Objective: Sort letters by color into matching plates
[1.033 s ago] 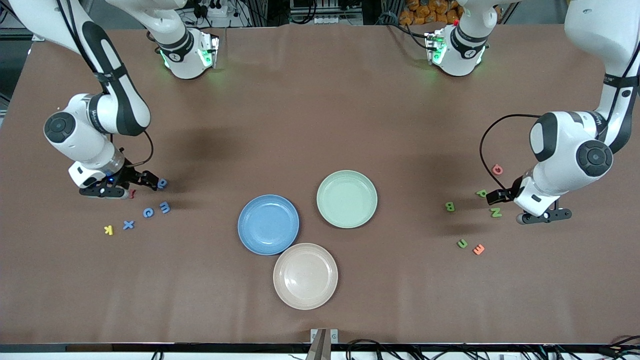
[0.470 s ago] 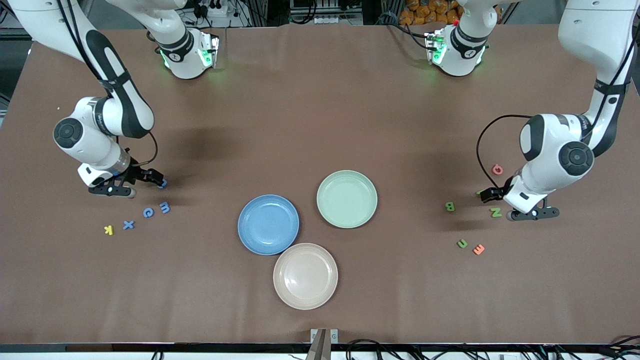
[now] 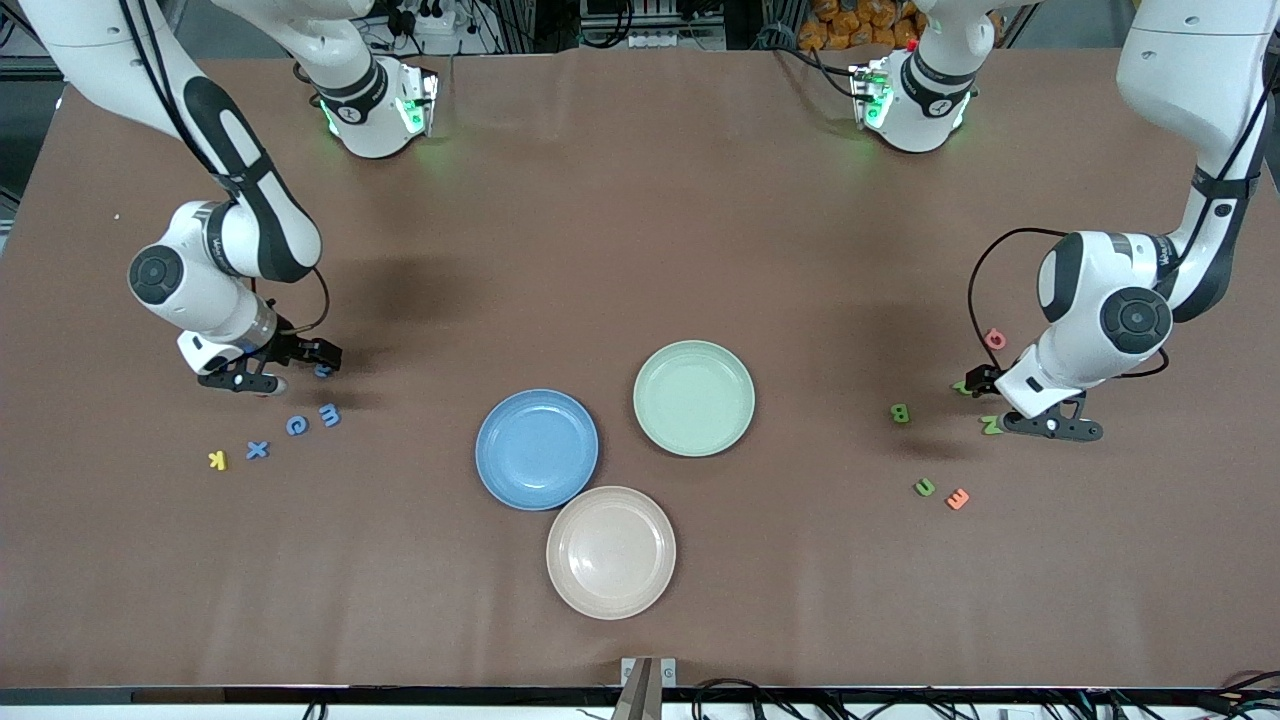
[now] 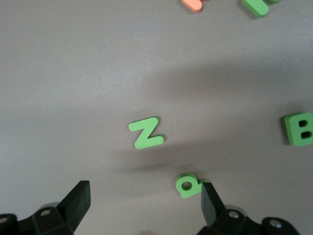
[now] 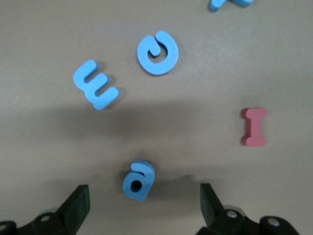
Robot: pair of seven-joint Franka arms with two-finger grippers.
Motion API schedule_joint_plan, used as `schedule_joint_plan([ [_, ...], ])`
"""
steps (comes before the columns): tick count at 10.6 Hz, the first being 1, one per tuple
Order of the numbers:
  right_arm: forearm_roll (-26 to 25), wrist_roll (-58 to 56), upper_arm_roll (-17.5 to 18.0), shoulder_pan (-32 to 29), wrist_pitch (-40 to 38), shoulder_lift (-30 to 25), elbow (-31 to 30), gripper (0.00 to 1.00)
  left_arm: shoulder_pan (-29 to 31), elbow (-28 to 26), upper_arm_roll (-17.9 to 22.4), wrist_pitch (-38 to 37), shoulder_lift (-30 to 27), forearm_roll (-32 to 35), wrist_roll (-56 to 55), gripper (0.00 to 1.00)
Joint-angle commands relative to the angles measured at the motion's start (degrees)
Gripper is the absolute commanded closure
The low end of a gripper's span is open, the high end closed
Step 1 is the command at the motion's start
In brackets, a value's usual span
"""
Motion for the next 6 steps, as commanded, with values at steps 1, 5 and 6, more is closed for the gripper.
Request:
schedule_joint_plan([
  [1,1.0,-0.2,1.1,-1.6,2.9,0.7,-1.7,0.00,0.4,-1.5,-2.7,0.1,-1.5,1.4,6.9,0.00],
  [5,1.3,-0.2,1.2,-1.4,3.8,1.8,-1.7,0.09,0.7,-0.6,-4.4,-4.4,-1.6,1.0,19.6,0.00],
  [6,1.4,-0.2,1.4,-1.3,4.1,1.8,-1.7,0.16,0.7,-0.5,-4.3,-4.8,-1.8,-0.6,24.1,0.00],
])
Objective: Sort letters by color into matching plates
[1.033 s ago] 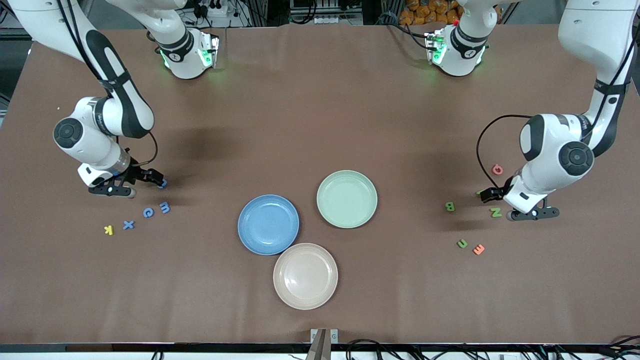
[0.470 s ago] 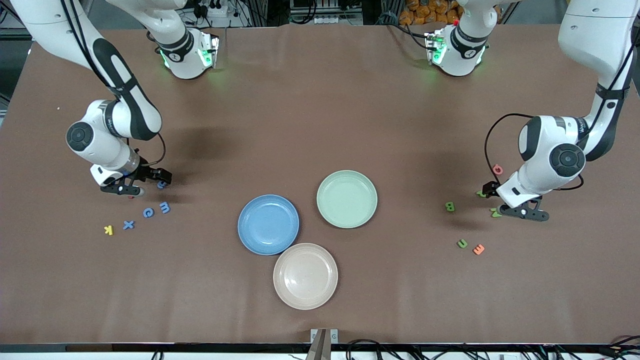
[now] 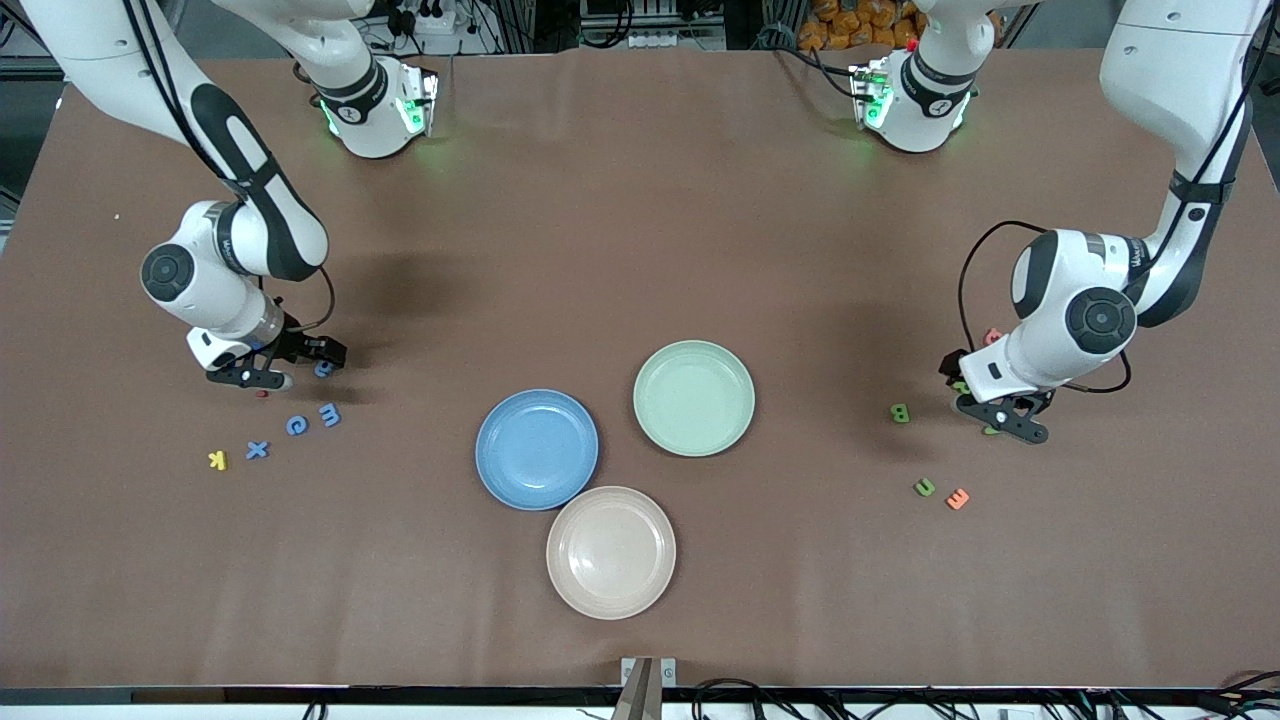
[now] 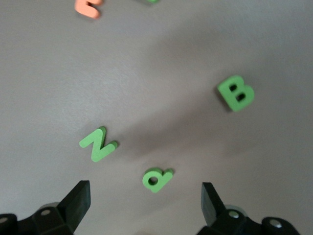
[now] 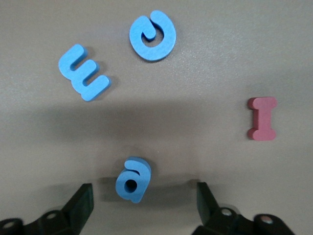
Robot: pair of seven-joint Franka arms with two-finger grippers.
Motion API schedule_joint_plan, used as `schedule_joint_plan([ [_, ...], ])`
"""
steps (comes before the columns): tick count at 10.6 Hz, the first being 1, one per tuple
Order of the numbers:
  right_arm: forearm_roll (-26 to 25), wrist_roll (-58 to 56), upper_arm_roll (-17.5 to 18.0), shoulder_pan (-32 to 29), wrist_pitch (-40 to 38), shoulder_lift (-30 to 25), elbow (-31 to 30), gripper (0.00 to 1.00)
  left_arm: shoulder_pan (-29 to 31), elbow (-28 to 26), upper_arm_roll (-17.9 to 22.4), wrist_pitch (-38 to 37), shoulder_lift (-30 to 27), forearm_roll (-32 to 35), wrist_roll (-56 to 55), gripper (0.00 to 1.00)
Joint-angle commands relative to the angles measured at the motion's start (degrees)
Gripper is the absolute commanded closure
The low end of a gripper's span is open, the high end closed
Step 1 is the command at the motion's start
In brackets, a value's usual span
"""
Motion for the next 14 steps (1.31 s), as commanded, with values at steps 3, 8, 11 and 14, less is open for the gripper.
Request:
schedule_joint_plan([
  [3,1.6,-0.2,1.5,-0.9,1.2,0.4,-0.4,0.41,1.1,-0.5,-0.4,-2.3,-2.2,-1.0,13.2,0.00],
  [8,1.8,-0.2,1.6,-0.9,1.2,0.4,-0.4,0.61,2.6,0.3,-1.1,-2.7,-3.0,-3.7,14.9,0.00],
  [11,1.9,-0.2,1.6,-0.8,1.3,0.8,-0.3,0.72,2.5,3.1,-1.5,-2.5,-0.5,-3.6,28.3,0.00],
  [14,2.7,-0.2,1.6,-0.5,1.2,1.1,-0.1,0.81,3.1,3.2,-2.9,-2.4,-0.3,-3.7,31.1,0.00],
])
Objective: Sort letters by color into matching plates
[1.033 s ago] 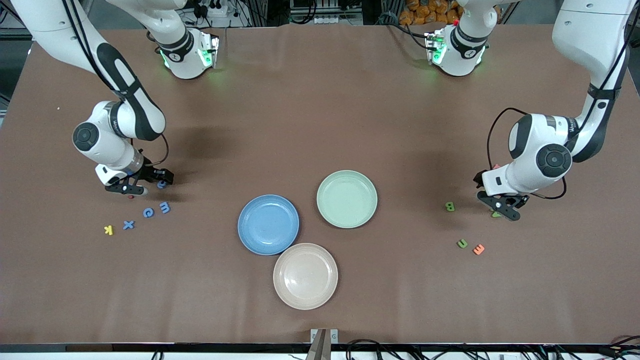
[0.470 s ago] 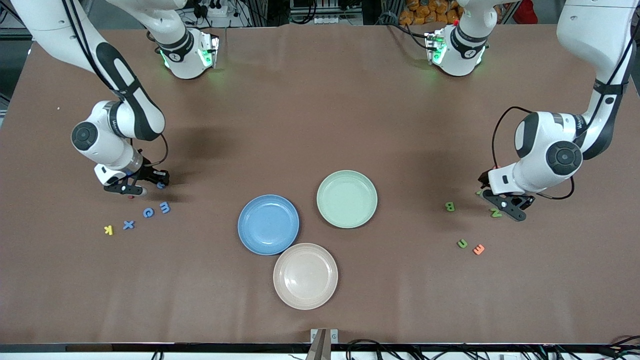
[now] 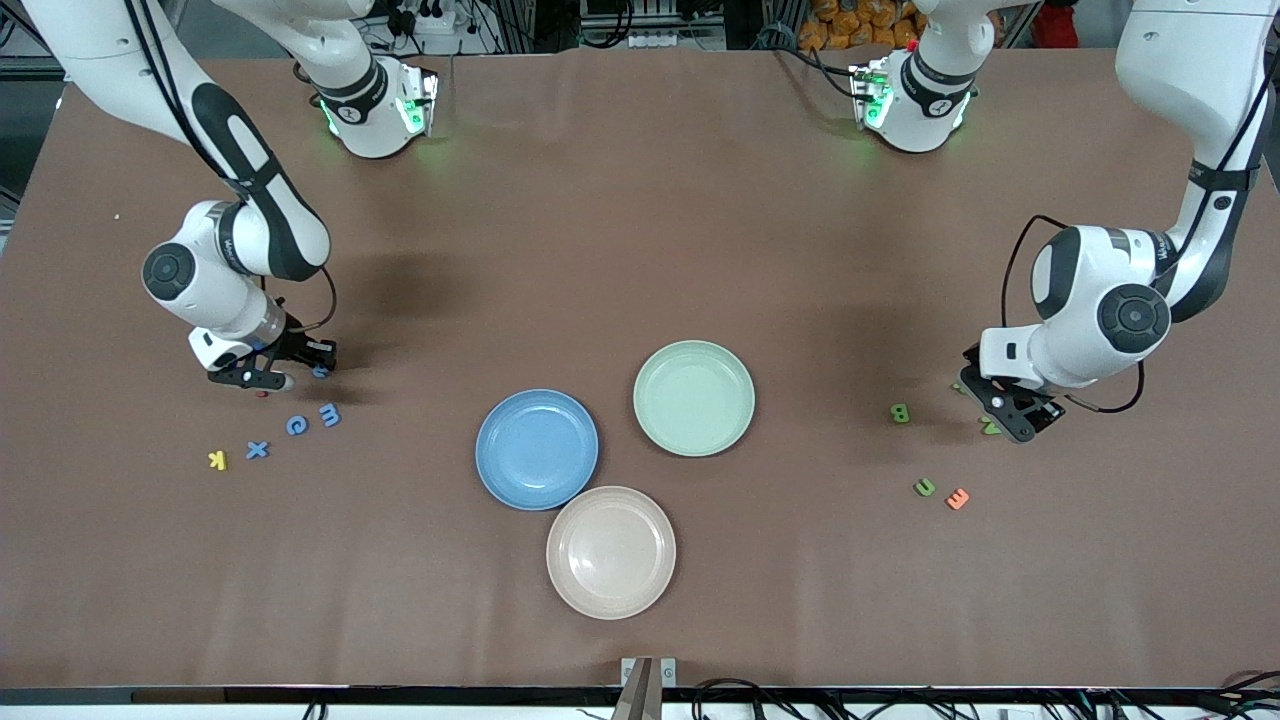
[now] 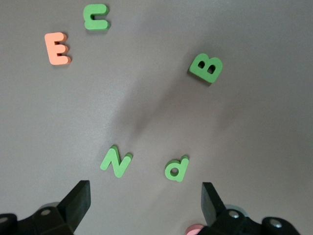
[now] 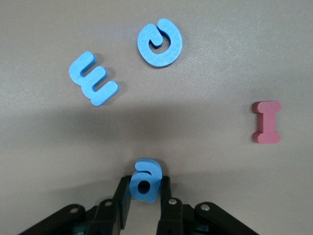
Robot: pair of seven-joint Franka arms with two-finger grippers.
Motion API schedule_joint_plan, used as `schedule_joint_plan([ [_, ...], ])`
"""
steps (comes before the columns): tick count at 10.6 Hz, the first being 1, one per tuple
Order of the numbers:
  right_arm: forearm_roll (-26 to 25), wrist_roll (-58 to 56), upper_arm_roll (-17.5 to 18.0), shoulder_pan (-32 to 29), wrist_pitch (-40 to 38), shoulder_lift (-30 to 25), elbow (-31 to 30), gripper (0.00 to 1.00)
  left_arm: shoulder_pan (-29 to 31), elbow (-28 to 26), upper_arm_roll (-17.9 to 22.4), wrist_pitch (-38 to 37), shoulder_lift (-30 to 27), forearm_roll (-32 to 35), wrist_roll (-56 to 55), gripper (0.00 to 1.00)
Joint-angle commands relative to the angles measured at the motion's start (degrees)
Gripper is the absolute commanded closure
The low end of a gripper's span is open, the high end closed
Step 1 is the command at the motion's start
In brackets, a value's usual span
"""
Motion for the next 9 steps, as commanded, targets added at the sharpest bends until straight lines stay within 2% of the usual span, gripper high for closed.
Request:
schedule_joint_plan([
  [1,1.8,-0.2,0.9,-0.1,0.7,1.3,0.0,0.84,1.1,1.1,-2.0,-0.9,0.7,-1.7,3.1,0.00],
  [2,1.8,-0.2,2.0,-0.1,-0.2,0.6,0.9,0.86,1.1,0.6,-2.0,-0.9,0.5,-3.1,3.2,0.00],
  [5,1.8,4.1,3.0,2.4,-9.2,0.4,9.6,0.87,2.1,-1.1,-2.4,-0.8,0.1,-6.1,4.8,0.00],
  [7,1.8,7.9,3.0,5.8,-15.2,1.0,16.0,0.87,2.2,-2.2,-2.5,-0.2,-0.2,-6.1,5.1,0.00],
  [9,1.8,13.6,3.0,10.1,-16.7,2.4,20.9,0.87,3.1,-4.1,-2.6,2.8,-0.4,-6.1,6.3,0.00],
])
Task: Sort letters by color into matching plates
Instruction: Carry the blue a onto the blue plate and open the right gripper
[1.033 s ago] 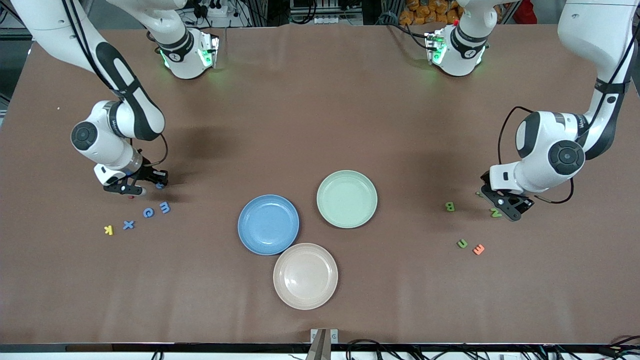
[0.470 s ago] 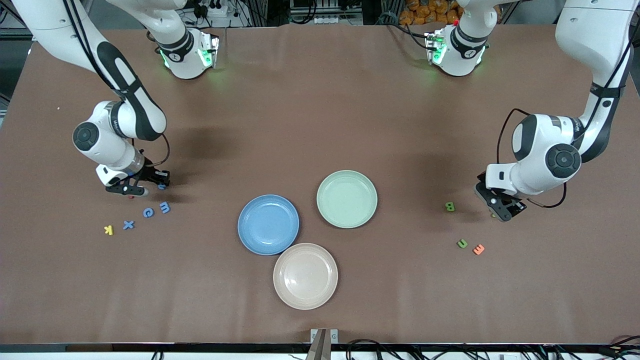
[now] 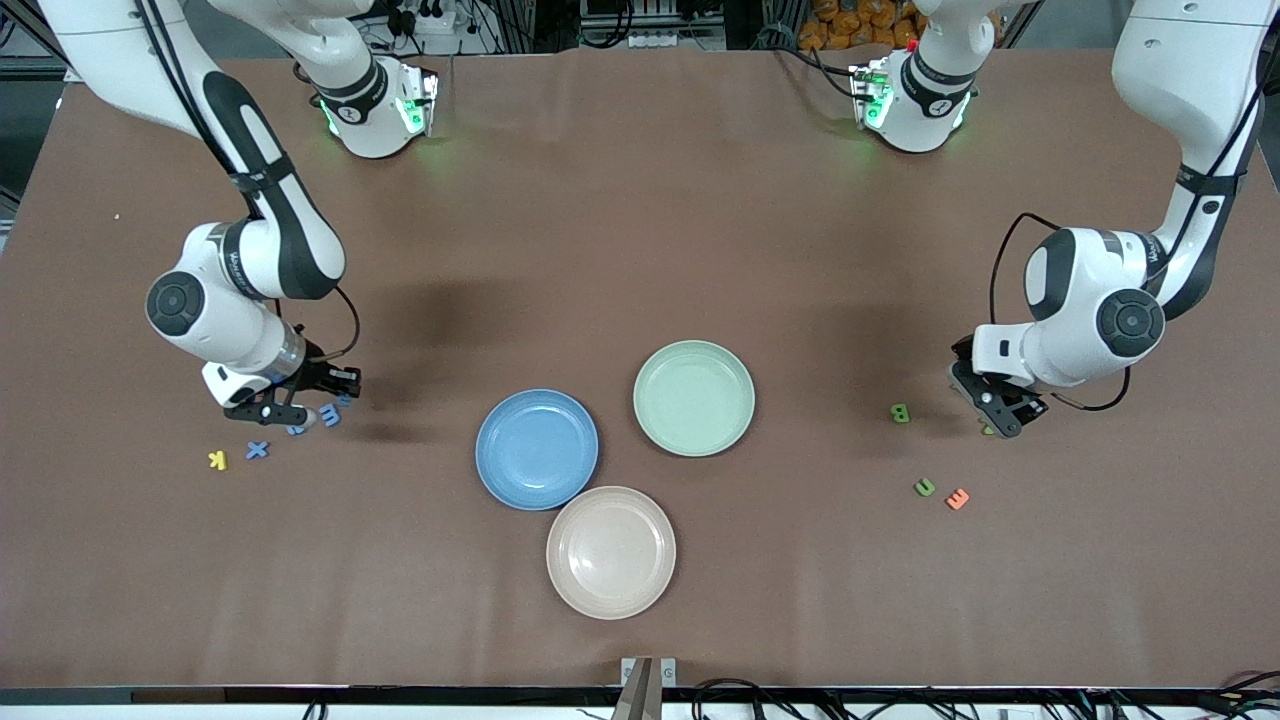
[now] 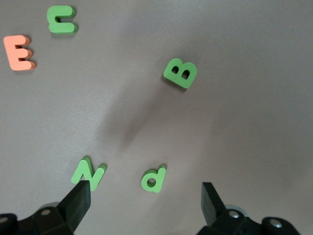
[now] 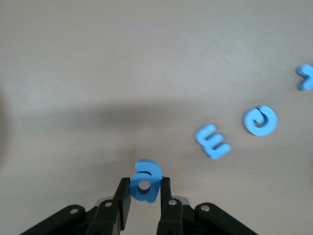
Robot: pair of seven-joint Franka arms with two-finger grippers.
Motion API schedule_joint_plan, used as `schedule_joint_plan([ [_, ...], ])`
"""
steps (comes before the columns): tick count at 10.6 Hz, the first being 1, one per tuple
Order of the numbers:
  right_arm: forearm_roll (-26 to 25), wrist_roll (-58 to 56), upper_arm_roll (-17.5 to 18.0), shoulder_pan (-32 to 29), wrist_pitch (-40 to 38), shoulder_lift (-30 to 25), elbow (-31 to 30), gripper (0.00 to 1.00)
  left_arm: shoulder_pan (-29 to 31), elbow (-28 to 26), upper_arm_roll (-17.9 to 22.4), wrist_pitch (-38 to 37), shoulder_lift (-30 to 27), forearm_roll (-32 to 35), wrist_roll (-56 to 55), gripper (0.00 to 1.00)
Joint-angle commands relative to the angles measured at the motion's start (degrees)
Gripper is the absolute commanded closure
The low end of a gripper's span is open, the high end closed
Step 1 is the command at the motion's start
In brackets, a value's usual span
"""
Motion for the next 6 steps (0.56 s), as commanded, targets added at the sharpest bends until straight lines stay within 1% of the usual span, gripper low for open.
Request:
schedule_joint_plan([
  [1,0.9,7.3,0.0,6.0,-2.2,3.6,8.3,0.87,2.9,-4.5,-1.6,5.3,-1.5,-1.9,3.1,0.00],
  [2,0.9,8.8,0.0,7.6,-2.2,4.8,10.4,0.87,3.7,-4.9,-2.5,5.8,-1.6,-1.9,3.2,0.00],
  [4,1.0,12.5,0.0,11.7,-2.1,8.2,15.3,0.87,3.9,-4.8,-2.6,5.8,-1.6,-1.9,3.2,0.00],
  [5,1.6,14.0,0.0,13.9,-2.1,10.4,18.8,0.87,3.9,-4.7,-2.7,5.8,-1.6,-1.9,3.1,0.00],
  [6,2.8,15.1,0.0,15.9,-2.1,12.5,22.2,0.87,3.6,-4.8,-2.9,5.8,-3.0,-2.0,2.6,0.00],
])
